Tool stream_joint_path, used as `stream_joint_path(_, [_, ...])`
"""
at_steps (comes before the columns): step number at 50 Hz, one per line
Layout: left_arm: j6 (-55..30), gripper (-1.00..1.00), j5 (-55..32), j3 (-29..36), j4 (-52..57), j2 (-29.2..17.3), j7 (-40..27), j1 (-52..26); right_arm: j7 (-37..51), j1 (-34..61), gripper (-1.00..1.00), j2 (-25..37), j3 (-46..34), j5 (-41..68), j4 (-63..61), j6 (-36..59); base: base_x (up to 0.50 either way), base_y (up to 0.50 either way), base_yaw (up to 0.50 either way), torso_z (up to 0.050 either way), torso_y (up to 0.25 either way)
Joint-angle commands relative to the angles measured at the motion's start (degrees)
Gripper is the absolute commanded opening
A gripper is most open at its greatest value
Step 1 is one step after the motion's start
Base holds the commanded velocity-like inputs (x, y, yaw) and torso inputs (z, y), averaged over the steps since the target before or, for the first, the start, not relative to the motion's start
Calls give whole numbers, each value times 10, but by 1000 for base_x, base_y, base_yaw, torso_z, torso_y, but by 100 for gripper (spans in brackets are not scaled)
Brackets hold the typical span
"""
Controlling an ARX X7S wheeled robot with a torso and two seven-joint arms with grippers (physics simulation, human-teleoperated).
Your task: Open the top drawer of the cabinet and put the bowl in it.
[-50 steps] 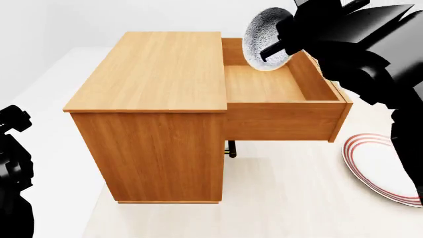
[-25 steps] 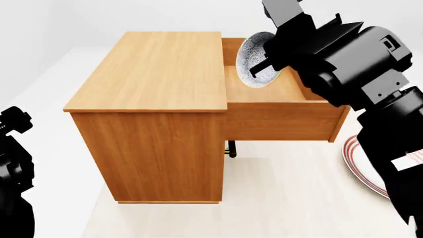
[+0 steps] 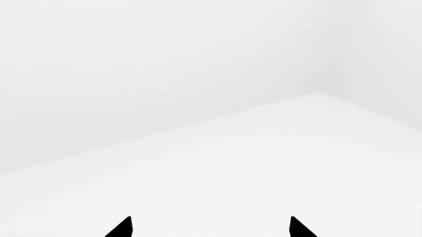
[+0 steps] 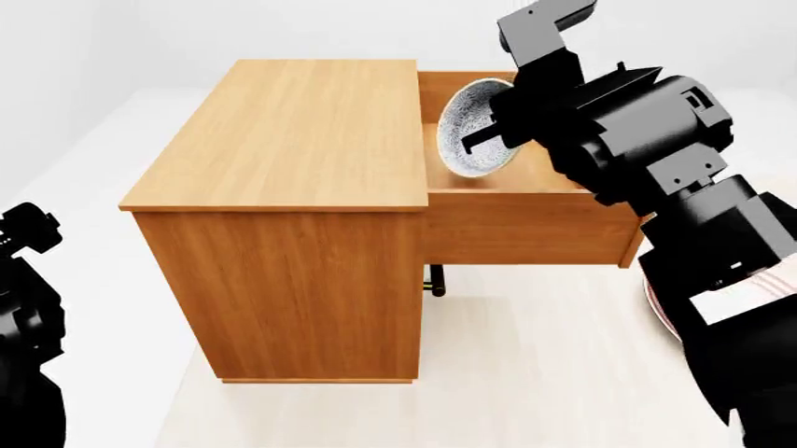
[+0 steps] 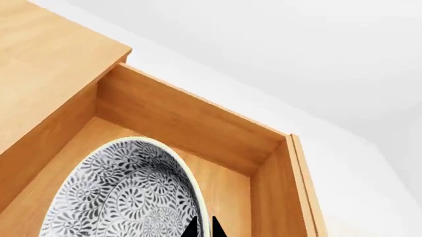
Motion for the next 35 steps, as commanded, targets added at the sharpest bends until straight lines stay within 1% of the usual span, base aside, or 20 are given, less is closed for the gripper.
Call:
stream_joint_path(1, [0,100,1,0,0,1,-1,0,-7,-1,-100,-14,13,-10,46,-25,0,0,0,0,0])
stream_joint_path(8, [0,100,0,1,0,2,-2,1,-13,-5,-100,-19,28,2,69,-31,0,0,0,0,1])
stream_joint_path(16, [0,100,0,0,0,3,-1,4,-15,-6,-100,-24,26,-1,84,-36,0,0,0,0,0])
stream_joint_path(35, [2,100,0,0,0,4,0,6,-39,-8,-100,-46,22,-19,167,-92,0,0,0,0,0])
